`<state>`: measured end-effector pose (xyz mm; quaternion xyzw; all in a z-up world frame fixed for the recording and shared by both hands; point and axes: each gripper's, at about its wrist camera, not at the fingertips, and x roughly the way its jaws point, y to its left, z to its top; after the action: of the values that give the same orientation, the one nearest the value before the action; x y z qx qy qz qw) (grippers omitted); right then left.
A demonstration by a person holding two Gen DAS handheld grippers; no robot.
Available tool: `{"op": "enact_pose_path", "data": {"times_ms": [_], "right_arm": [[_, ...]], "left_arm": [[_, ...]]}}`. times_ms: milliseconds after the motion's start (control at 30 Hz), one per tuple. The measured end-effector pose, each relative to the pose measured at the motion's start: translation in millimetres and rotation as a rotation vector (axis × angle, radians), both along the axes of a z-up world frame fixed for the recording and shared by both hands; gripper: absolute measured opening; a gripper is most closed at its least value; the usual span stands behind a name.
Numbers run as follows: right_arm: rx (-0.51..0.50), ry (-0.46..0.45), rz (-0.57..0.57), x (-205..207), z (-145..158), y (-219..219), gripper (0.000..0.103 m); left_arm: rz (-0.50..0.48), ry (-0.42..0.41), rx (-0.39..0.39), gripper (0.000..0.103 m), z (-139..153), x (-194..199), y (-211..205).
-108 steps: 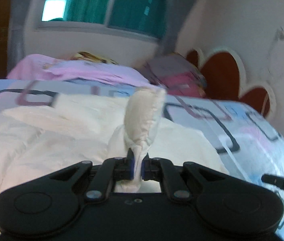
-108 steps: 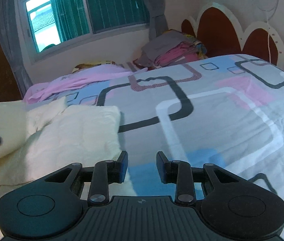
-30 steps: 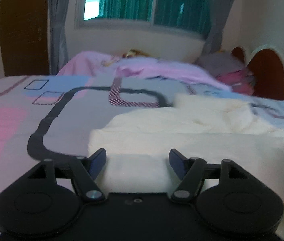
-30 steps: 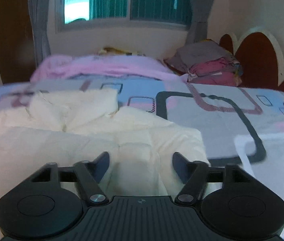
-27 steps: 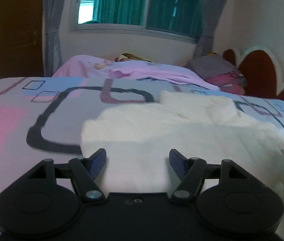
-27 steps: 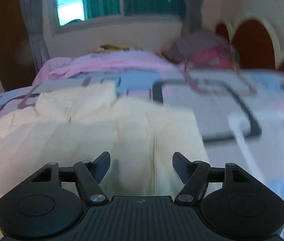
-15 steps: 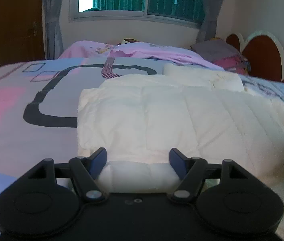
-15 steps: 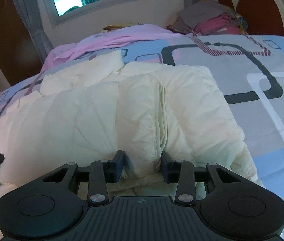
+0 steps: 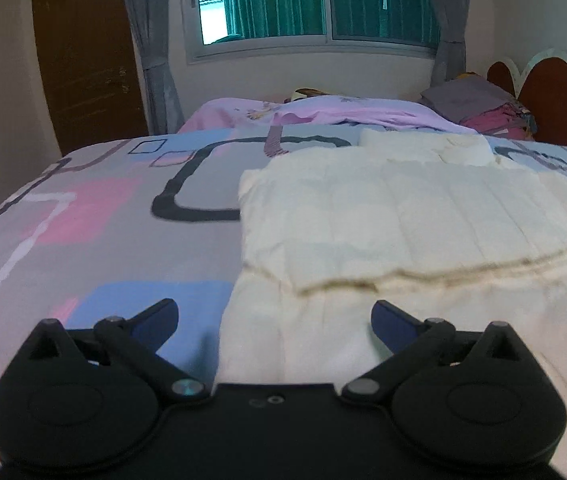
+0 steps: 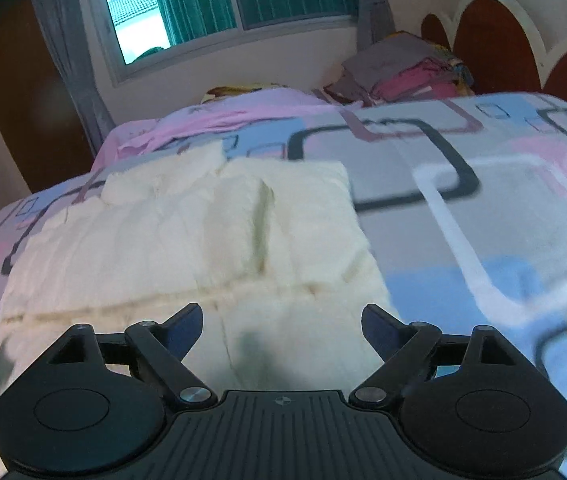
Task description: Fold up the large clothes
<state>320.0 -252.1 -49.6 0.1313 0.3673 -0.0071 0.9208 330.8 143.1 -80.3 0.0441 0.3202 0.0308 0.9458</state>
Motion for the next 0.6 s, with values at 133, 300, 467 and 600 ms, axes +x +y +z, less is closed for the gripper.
{"op": "enact_pose_path", "data": {"times_ms": [133, 300, 467, 600], "right_arm": [[0.011, 0.010, -0.003, -45.3, -0.5, -15.2, 0.086], [0.024, 0.024, -0.021, -100.7, 1.3, -33.2, 0.086], [0.075, 0.051, -0.054, -148.1, -3.2, -55.3, 0.086], [0.146, 0.071, -0.073, -174.1, -10.3, -70.7, 0.086]], "left_arm": [[0.010, 0.004, 0.025, 0.102, 2.7, -39.9, -4.7], [0.029, 0.013, 0.025, 0.103, 4.3, -88.2, -4.7], [0.069, 0.039, -0.047, 0.101, 1.0, -129.6, 9.9], [0.094, 0.066, -0.110, 0.089, -3.9, -155.0, 25.3]]}}
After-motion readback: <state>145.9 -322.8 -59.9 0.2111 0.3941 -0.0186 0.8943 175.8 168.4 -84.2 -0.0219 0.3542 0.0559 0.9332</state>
